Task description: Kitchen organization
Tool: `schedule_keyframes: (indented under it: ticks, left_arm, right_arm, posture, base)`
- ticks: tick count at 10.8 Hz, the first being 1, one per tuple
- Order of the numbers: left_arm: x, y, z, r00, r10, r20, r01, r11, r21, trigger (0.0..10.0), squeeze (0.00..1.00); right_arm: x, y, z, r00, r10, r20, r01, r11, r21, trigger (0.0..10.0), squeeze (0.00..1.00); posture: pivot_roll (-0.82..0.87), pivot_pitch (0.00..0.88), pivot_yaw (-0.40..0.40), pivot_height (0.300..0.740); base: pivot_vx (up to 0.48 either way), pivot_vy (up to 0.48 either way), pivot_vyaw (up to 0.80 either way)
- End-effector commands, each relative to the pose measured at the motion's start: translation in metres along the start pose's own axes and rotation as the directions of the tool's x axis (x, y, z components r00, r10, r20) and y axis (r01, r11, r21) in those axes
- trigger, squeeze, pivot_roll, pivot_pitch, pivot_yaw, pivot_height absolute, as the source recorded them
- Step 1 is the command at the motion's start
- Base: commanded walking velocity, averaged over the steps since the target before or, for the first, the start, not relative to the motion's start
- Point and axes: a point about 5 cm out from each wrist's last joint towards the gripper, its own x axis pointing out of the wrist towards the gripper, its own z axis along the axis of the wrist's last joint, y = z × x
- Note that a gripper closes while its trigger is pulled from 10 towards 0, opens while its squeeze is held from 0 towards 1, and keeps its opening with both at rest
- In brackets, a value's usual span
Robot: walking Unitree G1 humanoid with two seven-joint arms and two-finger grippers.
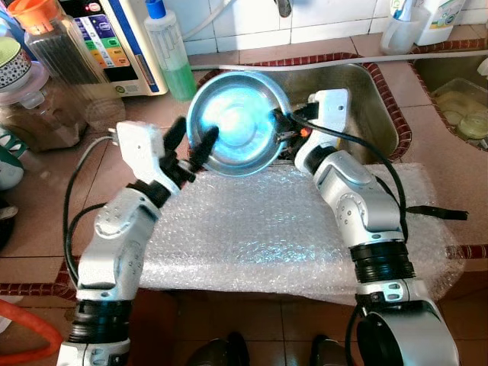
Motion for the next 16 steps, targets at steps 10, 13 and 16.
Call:
schedule_keyframes:
  ticks: [10,13,16]
  left_arm:
    - [-0.012,-0.005,-0.027,0.992,-0.034,-0.121,0.045,0.995,0.085,10.0,1.0]
    - [-0.011,-0.006,-0.028,0.993,-0.027,-0.119,0.039,0.995,0.094,10.0,1.0]
    - [-0.011,-0.006,-0.028,0.993,-0.023,-0.115,0.035,0.995,0.097,10.0,1.0]
  right_arm:
    - [-0.034,-0.098,-0.049,0.907,-0.4,-0.13,0.34,0.879,-0.334,7.5,0.0]
    - [-0.045,-0.107,-0.072,0.873,-0.428,-0.233,0.347,0.881,-0.321,10.0,1.0]
    - [-0.043,-0.112,-0.07,0.866,-0.44,-0.238,0.364,0.88,-0.304,10.0,1.0]
  posture:
    - [-0.16,0.206,0.179,0.74]
    - [-0.16,0.208,0.176,0.74]
    - [-0.16,0.208,0.168,0.74]
  base:
    - [0.0,0.0,0.0]
    - [0.0,0.0,0.0]
    - [0.0,0.0,0.0]
